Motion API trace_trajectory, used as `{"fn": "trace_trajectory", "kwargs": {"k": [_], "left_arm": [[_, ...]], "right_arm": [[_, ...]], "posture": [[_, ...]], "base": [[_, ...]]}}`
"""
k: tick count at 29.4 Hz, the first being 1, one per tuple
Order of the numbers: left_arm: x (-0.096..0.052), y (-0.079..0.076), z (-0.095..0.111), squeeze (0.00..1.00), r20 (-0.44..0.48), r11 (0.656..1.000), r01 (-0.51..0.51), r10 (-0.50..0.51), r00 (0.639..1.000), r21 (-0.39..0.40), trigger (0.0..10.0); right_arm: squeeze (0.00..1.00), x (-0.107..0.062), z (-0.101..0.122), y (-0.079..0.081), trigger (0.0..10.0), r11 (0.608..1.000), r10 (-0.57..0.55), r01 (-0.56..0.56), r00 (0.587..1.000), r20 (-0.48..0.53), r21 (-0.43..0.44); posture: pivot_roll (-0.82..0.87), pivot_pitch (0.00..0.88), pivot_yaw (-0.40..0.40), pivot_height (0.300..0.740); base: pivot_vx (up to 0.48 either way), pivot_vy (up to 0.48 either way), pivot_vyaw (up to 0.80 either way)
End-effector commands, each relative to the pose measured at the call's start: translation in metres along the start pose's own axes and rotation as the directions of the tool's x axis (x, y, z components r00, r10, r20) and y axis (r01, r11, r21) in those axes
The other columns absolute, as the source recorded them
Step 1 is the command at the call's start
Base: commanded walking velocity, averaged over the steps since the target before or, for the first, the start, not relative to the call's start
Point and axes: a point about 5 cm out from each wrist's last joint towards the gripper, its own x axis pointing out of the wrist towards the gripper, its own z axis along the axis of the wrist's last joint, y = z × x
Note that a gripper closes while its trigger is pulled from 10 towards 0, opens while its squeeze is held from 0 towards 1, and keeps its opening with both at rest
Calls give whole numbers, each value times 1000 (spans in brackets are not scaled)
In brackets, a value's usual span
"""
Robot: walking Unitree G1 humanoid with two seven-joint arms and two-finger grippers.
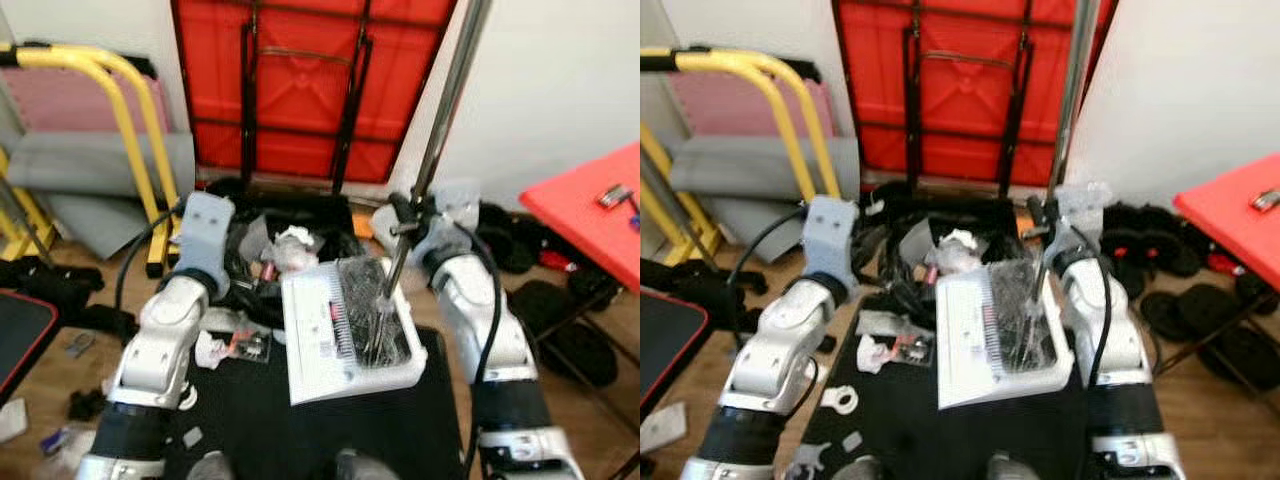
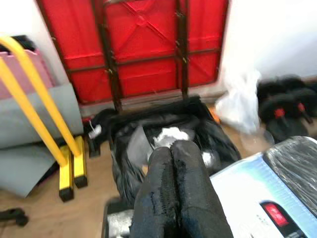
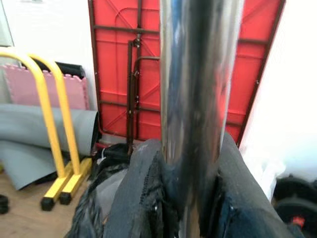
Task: Sweep floor
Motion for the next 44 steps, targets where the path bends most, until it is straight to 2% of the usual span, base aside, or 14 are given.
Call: {"fn": "trace_trajectory", "kwargs": {"k": [1,9,23,30,44], "left_arm": [[1,-6,1,0,4,1000,22,-22,1000,7,10000],[0,-8,5,0,35,999,36,-36,999,-16,10000],[-2,-8,8,0,55,998,59,-60,997,14,10000],[-3,-7,9,0,55,998,66,-66,996,13,10000],[-3,-9,9,0,58,997,72,-72,996,11,10000]], "right_arm": [[0,3,17,-5,10000,1000,-22,24,997,78,-17],[0,4,18,-13,10000,997,-71,73,994,78,-33],[0,3,18,-14,10000,996,-76,79,994,73,-40],[0,4,16,-23,10000,994,-110,111,993,47,-22],[0,4,16,-24,10000,991,-136,136,989,50,7]], "posture": [[-128,42,-126,740],[-126,43,-122,740],[-127,51,-119,740],[-127,54,-121,740],[-129,57,-126,740]], "base": [[-244,0,0],[-123,0,0],[0,0,0],[365,0,418],[330,0,113]]}}
